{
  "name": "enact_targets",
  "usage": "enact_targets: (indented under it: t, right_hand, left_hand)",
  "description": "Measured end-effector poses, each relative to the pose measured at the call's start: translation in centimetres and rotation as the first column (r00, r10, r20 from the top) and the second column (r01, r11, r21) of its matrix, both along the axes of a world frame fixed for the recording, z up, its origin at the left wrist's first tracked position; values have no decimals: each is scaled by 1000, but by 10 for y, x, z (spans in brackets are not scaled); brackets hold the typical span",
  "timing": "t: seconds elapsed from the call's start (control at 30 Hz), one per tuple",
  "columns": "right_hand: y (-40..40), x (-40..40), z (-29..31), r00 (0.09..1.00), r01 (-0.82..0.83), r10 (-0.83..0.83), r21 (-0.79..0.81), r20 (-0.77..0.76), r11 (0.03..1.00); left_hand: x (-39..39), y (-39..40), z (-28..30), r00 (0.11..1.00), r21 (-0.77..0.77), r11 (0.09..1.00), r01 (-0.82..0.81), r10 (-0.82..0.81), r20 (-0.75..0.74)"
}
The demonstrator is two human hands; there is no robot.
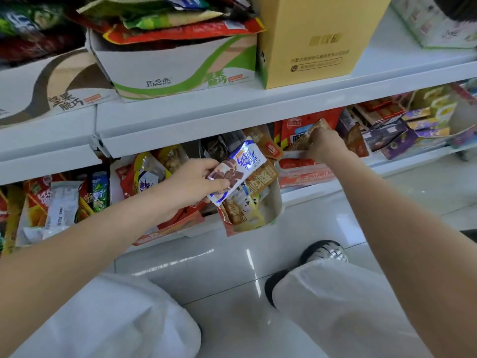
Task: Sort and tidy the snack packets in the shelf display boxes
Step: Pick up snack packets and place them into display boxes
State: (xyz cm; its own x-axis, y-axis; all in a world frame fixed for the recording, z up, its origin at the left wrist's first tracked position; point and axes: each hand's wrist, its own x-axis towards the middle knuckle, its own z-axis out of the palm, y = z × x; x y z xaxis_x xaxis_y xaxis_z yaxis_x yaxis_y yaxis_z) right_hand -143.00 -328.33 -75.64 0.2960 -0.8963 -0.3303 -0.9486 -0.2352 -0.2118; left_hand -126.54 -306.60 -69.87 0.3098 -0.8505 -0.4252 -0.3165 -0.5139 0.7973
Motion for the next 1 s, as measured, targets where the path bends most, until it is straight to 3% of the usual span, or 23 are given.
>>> enact_targets:
  t: [0.1, 0.2, 0.27, 0.37, 0.43, 0.5, 0.53, 0.6, 0.7, 0.83, 0.9, 1.0]
  right_hand:
    - [12, -7, 10, 1000, -27, 28, -151, 7, 988]
    - [42, -28, 35, 987, -87, 131, -385, 90, 919]
    - [64, -44, 55, 964, -79, 180, -435, 197, 897]
    - [87, -62, 87, 903, 113, -7, -220, 430, 969]
    - [103, -70, 111, 740, 192, -200, 83, 642, 978]
    - [120, -78, 137, 586, 90, -305, 314, 751, 945]
    - [128, -78, 151, 570, 17, -307, 363, 762, 932]
    - [141, -67, 179, 576, -98, -248, 368, 779, 925]
    - [155, -32, 212, 494, -189, -136, 258, 859, 947]
    - [166, 17, 227, 425, -323, 34, 116, 905, 939]
    - [167, 34, 226, 392, -334, -5, 148, 920, 931]
    - [169, 55, 226, 331, -403, -48, 187, 942, 896]
  left_hand:
    - [-2, 0, 3, 1000, -3, 1000, 17, -17, 14]
    - [-4, -1, 10, 999, -15, 1000, 24, -23, 40]
    - [-7, 1, 18, 1000, -11, 1000, 21, -21, 20]
    - [-13, 7, 35, 998, 13, 1000, -3, 4, -69]
    - [-16, 17, 49, 991, 8, 1000, -22, 23, -133]
    - [-16, 29, 64, 987, -20, 999, -37, 33, -154]
    - [-16, 35, 73, 989, -39, 999, -36, 30, -146]
    - [-12, 47, 91, 993, -86, 996, -25, 15, -114]
    - [3, 63, 110, 986, -164, 978, -126, 106, -125]
    - [29, 82, 125, 874, -195, 911, -364, 262, -409]
    - [41, 91, 130, 787, -186, 878, -441, 278, -551]
    - [58, 101, 132, 729, -184, 852, -489, 284, -623]
